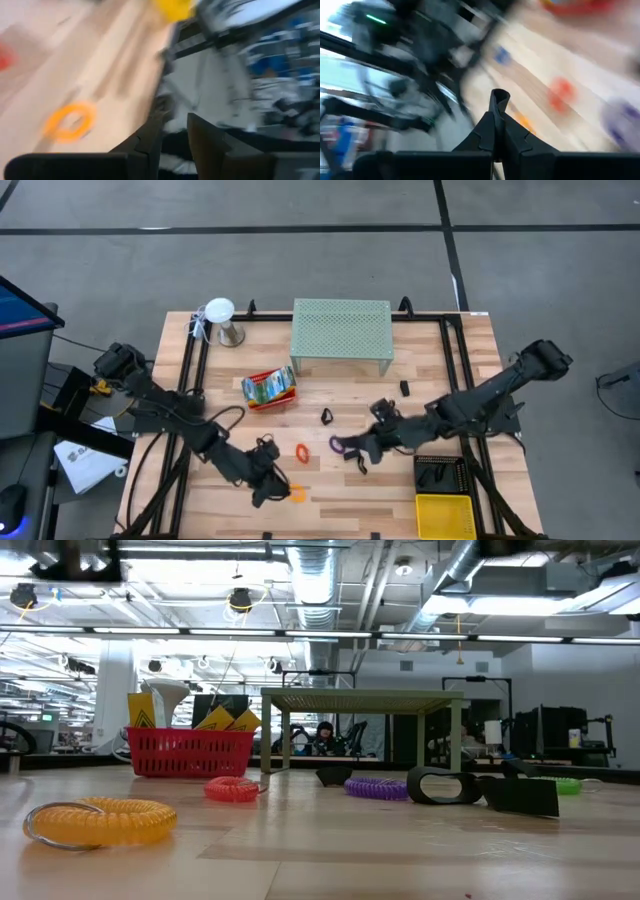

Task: Pick & Place Office Desk Supplies
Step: Put the black rubber band into the black bin

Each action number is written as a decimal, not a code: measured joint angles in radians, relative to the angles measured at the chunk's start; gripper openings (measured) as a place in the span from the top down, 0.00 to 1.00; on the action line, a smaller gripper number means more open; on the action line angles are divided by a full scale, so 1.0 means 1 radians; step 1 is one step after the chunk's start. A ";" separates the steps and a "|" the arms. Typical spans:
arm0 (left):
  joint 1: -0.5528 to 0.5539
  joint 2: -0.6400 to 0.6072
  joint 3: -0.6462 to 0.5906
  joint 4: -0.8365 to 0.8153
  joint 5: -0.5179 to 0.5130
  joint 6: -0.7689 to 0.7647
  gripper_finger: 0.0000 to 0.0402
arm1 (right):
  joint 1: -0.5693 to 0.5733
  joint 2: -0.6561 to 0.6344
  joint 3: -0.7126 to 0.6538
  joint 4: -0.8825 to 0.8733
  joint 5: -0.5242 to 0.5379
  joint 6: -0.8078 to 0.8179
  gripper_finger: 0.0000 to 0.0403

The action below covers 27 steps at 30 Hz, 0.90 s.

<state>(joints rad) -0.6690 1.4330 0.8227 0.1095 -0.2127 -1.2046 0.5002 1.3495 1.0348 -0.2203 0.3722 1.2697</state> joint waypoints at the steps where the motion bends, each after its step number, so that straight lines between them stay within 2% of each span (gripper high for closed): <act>1: -0.010 0.000 0.000 -0.045 -0.009 -0.020 0.78 | 0.020 -0.010 0.000 -0.099 0.004 0.052 1.00; 6: -0.049 0.000 0.000 -0.193 -0.088 -0.110 0.78 | 0.164 -0.024 -0.001 -0.488 0.012 0.350 1.00; 15: -0.031 0.000 0.000 -0.207 -0.181 -0.117 0.78 | 0.542 -0.022 -0.001 -0.776 0.029 0.945 1.00; 18: -0.009 0.000 0.000 -0.207 -0.198 -0.117 0.78 | 0.601 -0.021 -0.001 -0.801 -0.016 0.974 1.00; 27: 0.036 -0.001 0.000 -0.185 -0.199 -0.116 0.78 | 0.606 -0.020 -0.001 -0.971 -0.161 0.978 1.00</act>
<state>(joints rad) -0.6327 1.4325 0.8227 -0.0753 -0.4120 -1.3210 1.1057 1.3293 1.0336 -1.1915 0.2113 2.2480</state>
